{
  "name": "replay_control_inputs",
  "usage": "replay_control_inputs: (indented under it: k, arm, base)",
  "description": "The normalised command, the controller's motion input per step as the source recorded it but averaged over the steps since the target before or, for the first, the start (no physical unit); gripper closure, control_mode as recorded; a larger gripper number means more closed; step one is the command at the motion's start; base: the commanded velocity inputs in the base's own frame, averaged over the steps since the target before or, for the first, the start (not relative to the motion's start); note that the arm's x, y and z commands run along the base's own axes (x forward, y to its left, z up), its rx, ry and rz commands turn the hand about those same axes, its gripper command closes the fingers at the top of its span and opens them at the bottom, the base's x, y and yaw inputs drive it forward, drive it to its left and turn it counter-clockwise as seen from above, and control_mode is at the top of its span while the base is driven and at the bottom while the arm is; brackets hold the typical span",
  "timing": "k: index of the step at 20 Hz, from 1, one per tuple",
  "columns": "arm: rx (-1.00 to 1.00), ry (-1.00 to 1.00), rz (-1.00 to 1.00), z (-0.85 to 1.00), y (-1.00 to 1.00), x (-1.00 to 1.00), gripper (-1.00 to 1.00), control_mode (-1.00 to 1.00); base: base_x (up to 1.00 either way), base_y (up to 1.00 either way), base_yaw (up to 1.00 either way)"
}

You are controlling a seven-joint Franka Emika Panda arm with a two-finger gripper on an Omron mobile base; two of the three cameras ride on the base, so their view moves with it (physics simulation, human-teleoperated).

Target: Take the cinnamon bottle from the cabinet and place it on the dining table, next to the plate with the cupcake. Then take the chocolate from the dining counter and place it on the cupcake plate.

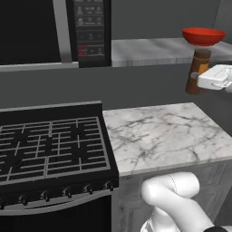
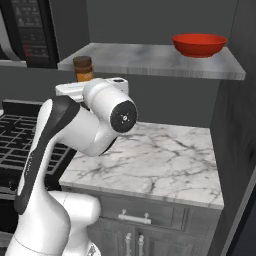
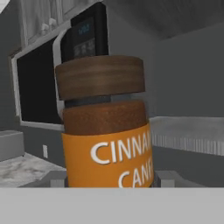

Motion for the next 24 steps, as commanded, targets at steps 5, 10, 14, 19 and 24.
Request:
replay_control_inputs:
  k: [5, 10, 14, 19, 24]
  arm:
    - [-0.04, 0.04, 0.00, -0.22, 0.00, -0.31, 1.00, -1.00]
    - [-0.02, 0.00, 0.00, -0.01, 0.00, -0.01, 1.00, 1.00]
    - [0.00, 0.00, 0.00, 0.00, 0.00, 0.00, 1.00, 1.00]
    - [0.00, 0.00, 0.00, 0.00, 0.00, 0.00, 1.00, 1.00]
    - [0.00, 0.00, 0.00, 0.00, 0.00, 0.00, 1.00, 1.00]
  base:
    - [0.00, 0.00, 0.00]
    - [-0.09, 0.03, 0.01]
    - [-0.77, 0.17, 0.24]
    - [-0.75, 0.22, 0.69]
    - [-0.25, 0.19, 0.90]
